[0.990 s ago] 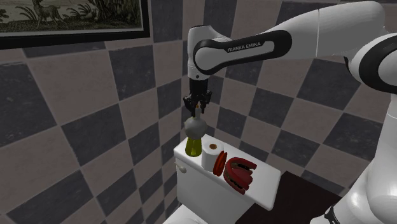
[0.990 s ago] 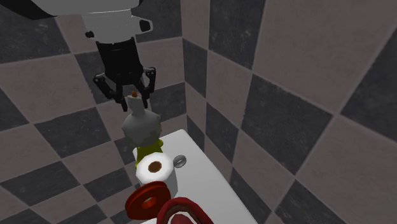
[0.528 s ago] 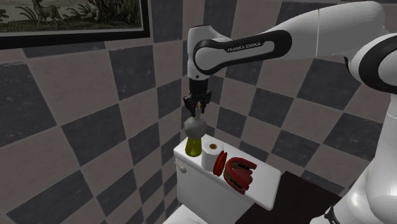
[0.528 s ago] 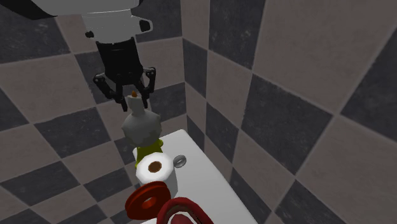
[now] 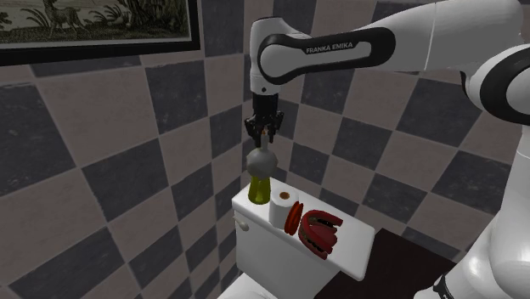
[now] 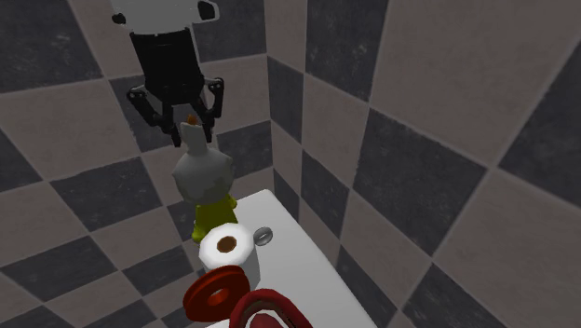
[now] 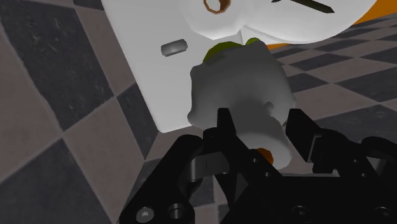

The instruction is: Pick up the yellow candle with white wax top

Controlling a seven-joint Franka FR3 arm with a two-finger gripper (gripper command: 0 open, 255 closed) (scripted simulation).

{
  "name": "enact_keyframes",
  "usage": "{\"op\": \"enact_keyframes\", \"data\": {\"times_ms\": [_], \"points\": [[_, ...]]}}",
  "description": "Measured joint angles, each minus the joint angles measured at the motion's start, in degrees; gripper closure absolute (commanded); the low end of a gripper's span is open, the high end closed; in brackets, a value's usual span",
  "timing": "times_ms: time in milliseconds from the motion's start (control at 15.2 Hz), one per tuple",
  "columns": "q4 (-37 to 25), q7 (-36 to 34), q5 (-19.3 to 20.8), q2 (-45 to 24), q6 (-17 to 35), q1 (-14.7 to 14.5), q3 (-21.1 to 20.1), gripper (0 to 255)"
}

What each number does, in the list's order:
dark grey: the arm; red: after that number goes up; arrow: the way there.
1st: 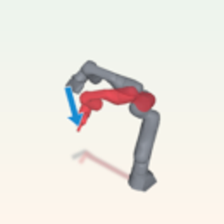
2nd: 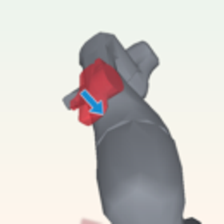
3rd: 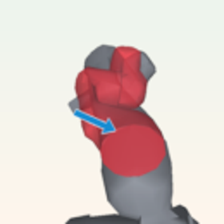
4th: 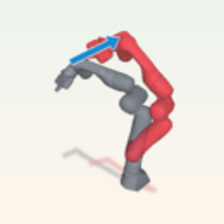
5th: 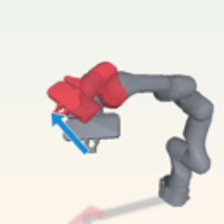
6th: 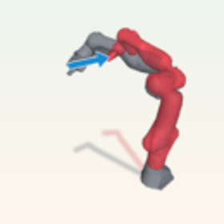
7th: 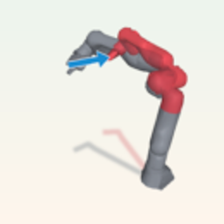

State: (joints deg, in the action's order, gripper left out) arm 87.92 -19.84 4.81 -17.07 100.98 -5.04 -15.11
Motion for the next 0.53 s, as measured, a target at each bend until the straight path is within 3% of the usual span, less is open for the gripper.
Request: {"op": "enact_keyframes", "data": {"times_ms": [528], "points": [[-5.5,0.2,-0.1,0.3,-5.7,-0.2,-0.1,255]]}}
